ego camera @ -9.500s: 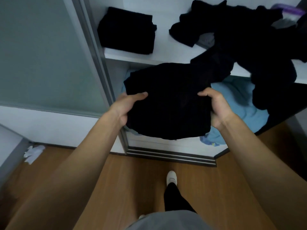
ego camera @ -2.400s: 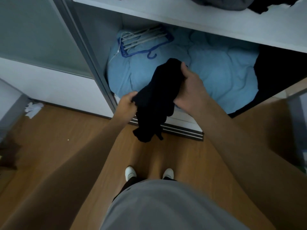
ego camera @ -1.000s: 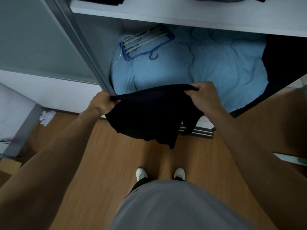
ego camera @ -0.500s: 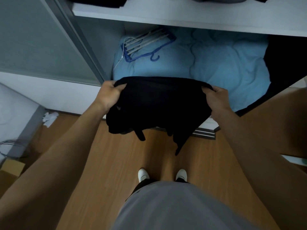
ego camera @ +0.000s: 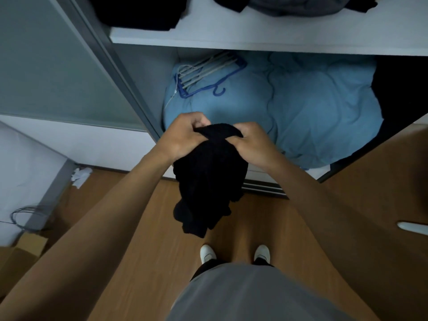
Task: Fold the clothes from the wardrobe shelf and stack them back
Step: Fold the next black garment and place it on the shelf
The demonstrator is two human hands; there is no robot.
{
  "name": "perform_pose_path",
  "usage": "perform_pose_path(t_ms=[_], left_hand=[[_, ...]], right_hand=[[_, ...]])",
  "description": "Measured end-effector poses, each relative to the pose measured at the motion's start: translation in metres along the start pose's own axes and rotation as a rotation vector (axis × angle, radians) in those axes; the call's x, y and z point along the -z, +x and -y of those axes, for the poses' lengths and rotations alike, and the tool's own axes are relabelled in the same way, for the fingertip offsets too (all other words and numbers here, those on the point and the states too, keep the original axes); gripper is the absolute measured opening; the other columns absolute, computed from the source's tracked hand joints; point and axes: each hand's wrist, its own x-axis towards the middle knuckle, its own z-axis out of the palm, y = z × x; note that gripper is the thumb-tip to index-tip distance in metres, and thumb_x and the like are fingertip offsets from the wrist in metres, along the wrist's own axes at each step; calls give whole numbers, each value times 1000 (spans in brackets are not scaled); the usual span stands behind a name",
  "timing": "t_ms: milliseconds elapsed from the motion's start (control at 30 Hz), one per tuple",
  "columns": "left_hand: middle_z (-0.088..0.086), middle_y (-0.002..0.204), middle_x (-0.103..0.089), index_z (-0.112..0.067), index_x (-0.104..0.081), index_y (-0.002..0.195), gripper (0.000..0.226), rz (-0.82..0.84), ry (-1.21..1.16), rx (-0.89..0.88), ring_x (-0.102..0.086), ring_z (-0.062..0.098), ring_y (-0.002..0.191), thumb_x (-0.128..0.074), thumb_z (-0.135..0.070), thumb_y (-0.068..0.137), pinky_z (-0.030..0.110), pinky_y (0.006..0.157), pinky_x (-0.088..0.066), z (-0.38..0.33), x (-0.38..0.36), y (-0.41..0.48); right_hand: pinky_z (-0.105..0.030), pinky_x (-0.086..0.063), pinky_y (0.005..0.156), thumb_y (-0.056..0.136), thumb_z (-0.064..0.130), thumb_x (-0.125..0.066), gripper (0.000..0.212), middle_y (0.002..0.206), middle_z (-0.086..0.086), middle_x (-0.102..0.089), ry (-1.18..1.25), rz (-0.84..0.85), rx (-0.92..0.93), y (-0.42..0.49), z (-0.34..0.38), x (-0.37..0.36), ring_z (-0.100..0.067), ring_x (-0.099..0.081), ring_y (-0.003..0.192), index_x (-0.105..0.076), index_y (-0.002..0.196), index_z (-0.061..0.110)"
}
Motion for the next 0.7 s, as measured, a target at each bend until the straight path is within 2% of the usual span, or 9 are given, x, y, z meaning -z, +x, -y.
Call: perform_pose_path(t_ms=[67, 133, 233, 300, 367, 433, 533, 633, 700], left_hand=[[-6, 65, -58, -7, -64, 76, 17, 69, -21, 146, -56, 4, 61, -76, -14, 86, 16, 58, -43, 24, 1, -16], [-6, 71, -69, -12, -72, 81, 13, 149, -100, 339, -65, 6, 67, -73, -22, 90, 15, 61, -48, 51, -6, -42], [3, 80, -75, -6, -77, 88, 18, 3, -186, 479, -69, 11, 73, -72, -24, 91, 18, 66, -51, 77, -16, -66], [11, 79, -71, 1, -75, 89, 11, -149, -174, 437, -64, 10, 70, -67, -6, 91, 16, 62, -48, 78, -17, -62], [10, 72, -63, 6, -68, 79, 20, -233, -118, 365, -56, 2, 62, -52, 17, 85, 13, 56, -43, 67, -17, -53], [4, 66, -58, 2, -65, 74, 27, -295, -103, 339, -52, -2, 56, -46, 20, 81, 11, 52, -40, 60, -19, -47], [-1, 60, -58, 1, -69, 76, 16, -357, -115, 367, -51, -3, 49, -59, 4, 87, 12, 49, -40, 56, -23, -38], [-2, 60, -60, -8, -68, 68, 21, -371, -85, 387, -55, 5, 55, -59, -1, 85, 18, 55, -44, 59, -23, -33], [0, 61, -60, -12, -65, 66, 21, -438, -5, 397, -57, 15, 62, -54, -3, 81, 26, 62, -44, 59, -20, -31]], right_hand=[[-29, -38, 59, 85, 3, -56, 18, 76, -22, -67, 114, -48, -18, -2, 2, 4, -21, -59, 64, -62, 82, -14], [-28, -42, 59, 81, 9, -53, 21, 72, -13, -64, 262, -95, -44, -3, 5, 9, -15, -59, 65, -63, 81, -10], [-20, -49, 67, 75, 12, -58, 15, 73, 7, -70, 288, -44, 4, -7, 3, 20, -6, -65, 71, -73, 76, 15], [-8, -46, 71, 74, 13, -70, 20, 76, 20, -71, 81, 161, 70, -13, -3, 28, 8, -64, 74, -72, 77, 32], [-14, -42, 61, 74, 15, -78, 12, 66, 15, -65, -140, 314, 77, -19, -14, 28, 7, -58, 64, -71, 75, 25], [-27, -36, 56, 79, 15, -74, 18, 59, 5, -56, -240, 210, 103, -21, -27, 24, -3, -52, 59, -63, 66, 11], [-26, -34, 54, 87, 21, -66, 32, 52, 7, -48, -207, -49, 136, -23, -30, 21, -1, -48, 53, -52, 59, 23], [-23, -33, 55, 87, 19, -61, 32, 52, 9, -46, -183, -2, 181, -28, -31, 26, 0, -48, 54, -48, 59, 27], [-28, -33, 56, 83, 22, -56, 33, 55, 7, -46, -389, 108, 118, -32, -38, 31, -10, -49, 58, -41, 54, 23]])
